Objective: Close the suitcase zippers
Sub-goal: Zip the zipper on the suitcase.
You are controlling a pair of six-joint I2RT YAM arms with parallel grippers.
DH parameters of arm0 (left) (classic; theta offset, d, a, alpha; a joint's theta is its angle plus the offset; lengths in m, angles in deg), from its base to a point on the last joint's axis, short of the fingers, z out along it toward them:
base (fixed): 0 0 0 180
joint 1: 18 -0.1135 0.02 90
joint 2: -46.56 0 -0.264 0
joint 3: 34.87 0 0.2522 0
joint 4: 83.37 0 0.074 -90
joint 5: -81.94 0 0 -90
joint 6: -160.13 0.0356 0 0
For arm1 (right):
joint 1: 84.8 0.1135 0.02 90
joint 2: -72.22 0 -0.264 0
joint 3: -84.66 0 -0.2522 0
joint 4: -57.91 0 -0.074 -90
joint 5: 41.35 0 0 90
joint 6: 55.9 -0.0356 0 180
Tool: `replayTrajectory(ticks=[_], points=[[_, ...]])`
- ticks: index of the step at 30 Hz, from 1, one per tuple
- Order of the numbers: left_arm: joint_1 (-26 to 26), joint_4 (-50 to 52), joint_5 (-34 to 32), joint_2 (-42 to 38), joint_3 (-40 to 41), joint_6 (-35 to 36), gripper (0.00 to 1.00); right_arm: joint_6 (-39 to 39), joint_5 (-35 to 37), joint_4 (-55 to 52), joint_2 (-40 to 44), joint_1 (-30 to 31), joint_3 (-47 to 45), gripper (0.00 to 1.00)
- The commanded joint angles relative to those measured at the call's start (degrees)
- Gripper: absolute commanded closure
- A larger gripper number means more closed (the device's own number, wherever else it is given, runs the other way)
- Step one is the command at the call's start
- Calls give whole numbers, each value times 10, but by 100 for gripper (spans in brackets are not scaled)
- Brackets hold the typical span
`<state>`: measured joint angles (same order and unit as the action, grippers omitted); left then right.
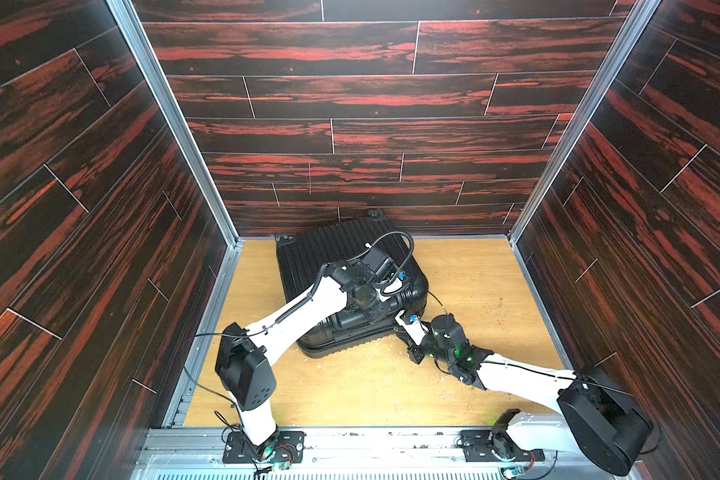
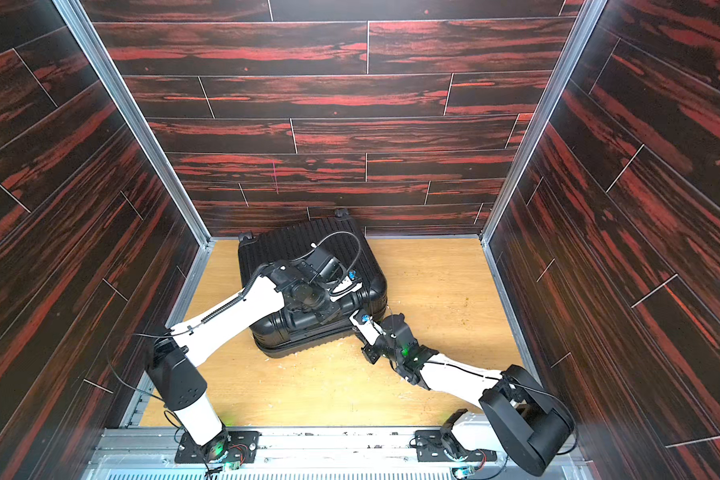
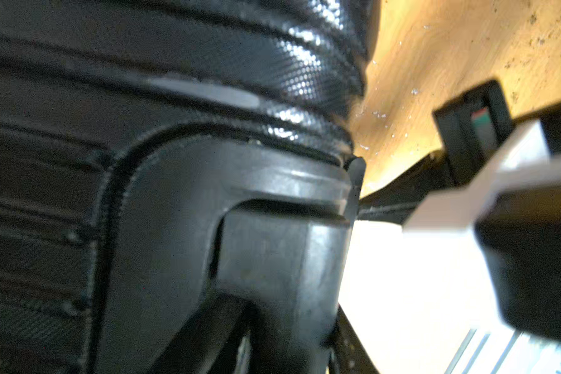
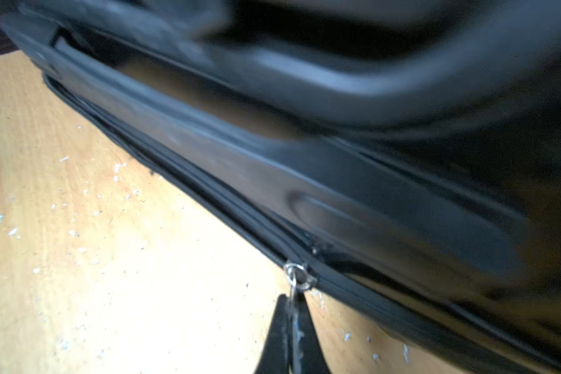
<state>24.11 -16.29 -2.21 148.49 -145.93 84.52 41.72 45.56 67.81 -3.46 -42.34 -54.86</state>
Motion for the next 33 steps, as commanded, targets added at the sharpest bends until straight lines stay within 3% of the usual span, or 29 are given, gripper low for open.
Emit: replayTrajectory(ticks=[1, 17, 33], points=[[-31, -136, -104, 25, -50, -131, 86, 22, -117, 23, -11, 49, 21, 100], [-31, -151, -124, 105, -154, -189, 88, 14, -119, 43, -44, 107, 55, 100], [-32, -174, -182, 142, -190, -231, 88, 7, -121, 54, -59, 143, 63, 100]])
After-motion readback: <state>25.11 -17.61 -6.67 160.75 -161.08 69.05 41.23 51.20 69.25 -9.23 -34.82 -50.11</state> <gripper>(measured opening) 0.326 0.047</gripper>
